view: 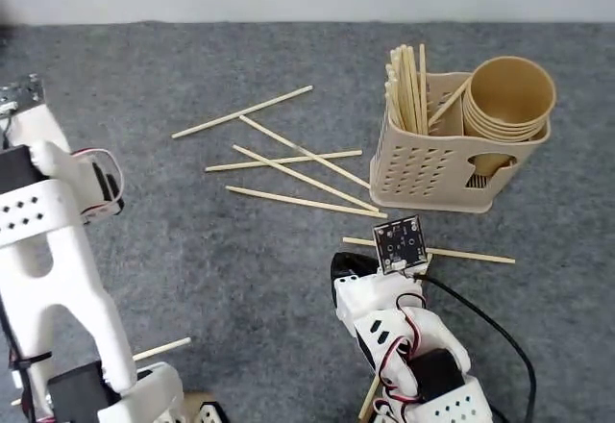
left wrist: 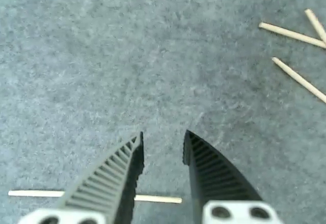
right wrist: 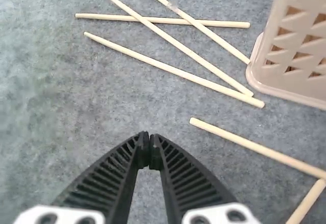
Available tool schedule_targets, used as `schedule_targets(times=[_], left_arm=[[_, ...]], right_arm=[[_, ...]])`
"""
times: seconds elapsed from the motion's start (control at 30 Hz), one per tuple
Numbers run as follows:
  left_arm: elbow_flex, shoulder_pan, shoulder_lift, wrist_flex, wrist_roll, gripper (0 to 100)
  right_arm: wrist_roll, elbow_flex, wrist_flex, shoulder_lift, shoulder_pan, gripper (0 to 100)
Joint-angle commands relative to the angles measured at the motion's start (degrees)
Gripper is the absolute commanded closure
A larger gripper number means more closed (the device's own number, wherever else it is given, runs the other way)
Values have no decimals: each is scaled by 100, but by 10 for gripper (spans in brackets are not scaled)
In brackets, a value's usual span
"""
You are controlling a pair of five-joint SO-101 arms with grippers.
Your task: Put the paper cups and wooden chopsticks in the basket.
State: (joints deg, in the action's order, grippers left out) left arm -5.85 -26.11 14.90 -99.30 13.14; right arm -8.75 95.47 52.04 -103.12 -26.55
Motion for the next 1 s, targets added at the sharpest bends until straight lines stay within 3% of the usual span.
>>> schedule_targets(times=[0.0, 0.1, 0.4, 0.63, 0.97], left_arm=[[31, -290, 281, -62, -79, 874], [31, -642, 281, -62, -79, 874], [-127, -1547, 281, -62, -79, 874], [-136, -1785, 281, -62, -79, 874], [-804, -1785, 281, 571, -53, 874]], right_arm=[[501, -369, -92, -22, -22, 987], [835, -712, -92, -13, -145, 987], [1538, -1345, 444, -4, -1578, 988], [1943, -1398, 514, 207, -1666, 988], [1943, -3305, 453, 3477, -2009, 987]])
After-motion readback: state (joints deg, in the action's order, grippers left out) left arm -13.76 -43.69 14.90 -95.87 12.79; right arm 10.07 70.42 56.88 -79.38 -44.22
